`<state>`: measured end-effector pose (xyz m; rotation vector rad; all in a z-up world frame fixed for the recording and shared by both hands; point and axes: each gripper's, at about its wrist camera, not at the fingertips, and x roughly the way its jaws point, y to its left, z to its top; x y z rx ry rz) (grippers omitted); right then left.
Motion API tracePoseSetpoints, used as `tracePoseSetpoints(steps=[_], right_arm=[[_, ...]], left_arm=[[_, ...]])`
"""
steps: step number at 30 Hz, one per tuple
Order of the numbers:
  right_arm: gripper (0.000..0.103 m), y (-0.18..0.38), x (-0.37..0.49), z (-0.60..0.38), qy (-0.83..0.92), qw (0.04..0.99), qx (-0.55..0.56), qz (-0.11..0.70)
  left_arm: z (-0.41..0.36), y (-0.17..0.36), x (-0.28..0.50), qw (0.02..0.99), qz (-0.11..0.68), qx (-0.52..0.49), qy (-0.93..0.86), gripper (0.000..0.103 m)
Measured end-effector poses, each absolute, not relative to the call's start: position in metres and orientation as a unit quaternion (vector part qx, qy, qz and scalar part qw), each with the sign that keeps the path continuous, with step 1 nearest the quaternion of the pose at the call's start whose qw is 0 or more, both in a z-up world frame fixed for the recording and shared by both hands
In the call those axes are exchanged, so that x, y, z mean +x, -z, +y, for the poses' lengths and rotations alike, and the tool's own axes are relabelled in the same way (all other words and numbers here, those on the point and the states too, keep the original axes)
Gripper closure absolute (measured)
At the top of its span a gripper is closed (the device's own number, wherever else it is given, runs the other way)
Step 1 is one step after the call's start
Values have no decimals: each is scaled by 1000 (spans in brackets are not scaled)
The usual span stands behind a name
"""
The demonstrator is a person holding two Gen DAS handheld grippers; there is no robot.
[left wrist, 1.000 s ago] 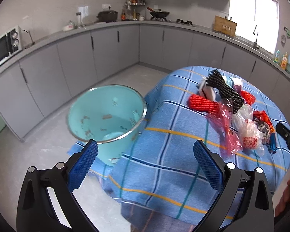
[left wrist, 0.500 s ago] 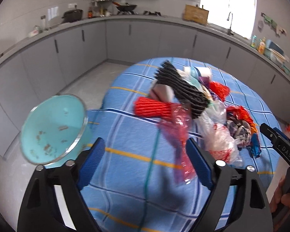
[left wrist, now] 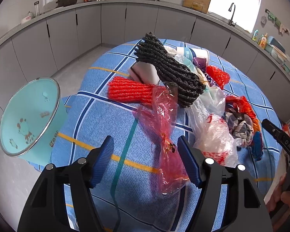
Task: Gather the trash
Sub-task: 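Grasp the pink plastic bag with the left tool while the right tool grasps the colorful wrapper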
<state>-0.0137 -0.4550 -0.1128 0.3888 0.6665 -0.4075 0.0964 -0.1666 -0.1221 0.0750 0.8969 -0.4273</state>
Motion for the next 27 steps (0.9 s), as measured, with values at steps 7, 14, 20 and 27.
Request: tracePoseSetpoints(steps=[7,14,20,27], right_arm=[[61,129,-2,-461,191,894,212,345],[61,134,1,-460,174,887,237,355],[79,134,5,-450,148,890,235,362],[86,107,-7,-444,145,904,231,328]], left_arm=[[-177,130,91,872,435,47,220,47],[-184,131,86,864,432,49,254,69],[-180,127,84,861,426,38,274,84],[-165,104,77,878,391,35,273,84]])
